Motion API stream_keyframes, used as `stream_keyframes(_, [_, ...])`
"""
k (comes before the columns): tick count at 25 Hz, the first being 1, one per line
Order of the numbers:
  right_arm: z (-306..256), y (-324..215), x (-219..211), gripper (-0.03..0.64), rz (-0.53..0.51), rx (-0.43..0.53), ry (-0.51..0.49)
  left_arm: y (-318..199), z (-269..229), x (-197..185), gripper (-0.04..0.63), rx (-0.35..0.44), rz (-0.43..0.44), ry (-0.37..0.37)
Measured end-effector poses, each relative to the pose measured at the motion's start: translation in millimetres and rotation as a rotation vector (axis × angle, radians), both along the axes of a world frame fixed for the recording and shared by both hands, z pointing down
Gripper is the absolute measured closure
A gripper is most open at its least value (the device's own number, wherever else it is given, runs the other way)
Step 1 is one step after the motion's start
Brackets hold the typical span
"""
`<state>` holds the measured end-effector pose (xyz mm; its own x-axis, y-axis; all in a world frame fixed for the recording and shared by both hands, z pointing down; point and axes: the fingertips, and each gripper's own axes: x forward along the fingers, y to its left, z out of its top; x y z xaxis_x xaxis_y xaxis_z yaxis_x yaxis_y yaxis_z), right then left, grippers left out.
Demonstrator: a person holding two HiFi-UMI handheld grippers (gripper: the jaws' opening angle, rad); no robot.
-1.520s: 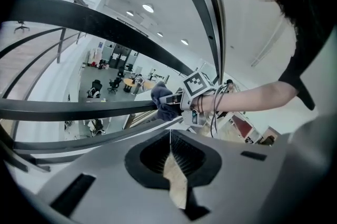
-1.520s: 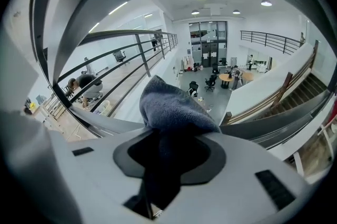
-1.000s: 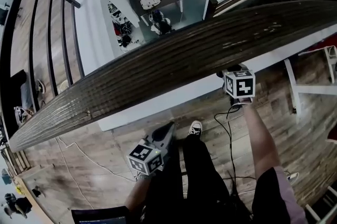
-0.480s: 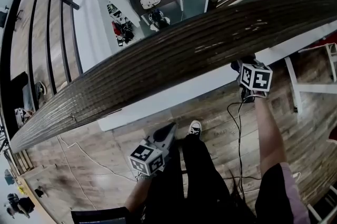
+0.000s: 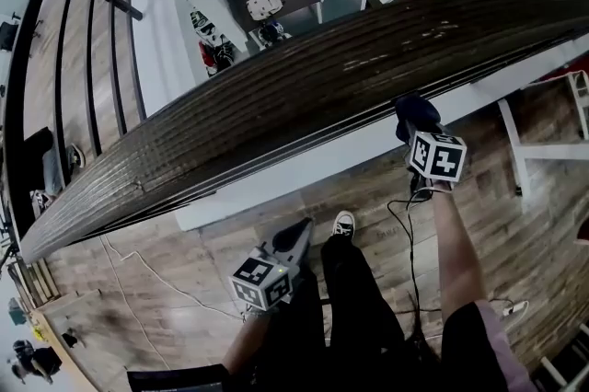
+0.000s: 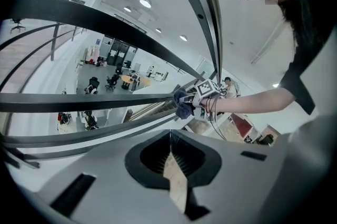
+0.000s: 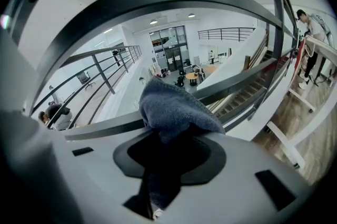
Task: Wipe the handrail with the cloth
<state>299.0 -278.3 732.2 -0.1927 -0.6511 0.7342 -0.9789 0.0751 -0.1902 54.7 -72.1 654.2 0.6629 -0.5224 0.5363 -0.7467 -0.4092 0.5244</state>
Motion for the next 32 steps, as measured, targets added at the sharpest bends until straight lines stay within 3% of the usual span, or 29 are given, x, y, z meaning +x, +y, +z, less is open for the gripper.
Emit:
stream_keyframes(5, [-2.3,57.0,-26.8,0.508,0.057,-0.029,-0.049,14.9,-9.9,-7.5,0.595,0.009,0.024,0.011])
stream_keyframes(11, [-43.0,126.4,-77.7,0.508,0.084,-0.029,-0.103,36.9,-43.7,-36.1,0.595,0.051,0.06,0.021])
stream_keyframes(19, [-128.5,224.8,-173.2,0.508,0.082,0.006,-0.204,95.3,-96.7,-102.2,0.595,0.115,0.1,0.004])
stream_keyframes(25, [-210.4,295.4,-264.7,0.508,0.059,0.047,-0.259,138.5,-163.6,-186.0,0.595,0.198,0.113,-0.012])
stream_keyframes(28, [-212.8,324.6,-290.6,0.508,0.073,0.047,-0.279,153.7,-163.6,-212.9,0.595,0.219,0.112,-0.015])
stream_keyframes(32, [-206.4,350.7,-306.1,0.508,0.07,0.046,-0.298,164.5,-150.0,-220.7,0.595,0.222,0.11,-0.006])
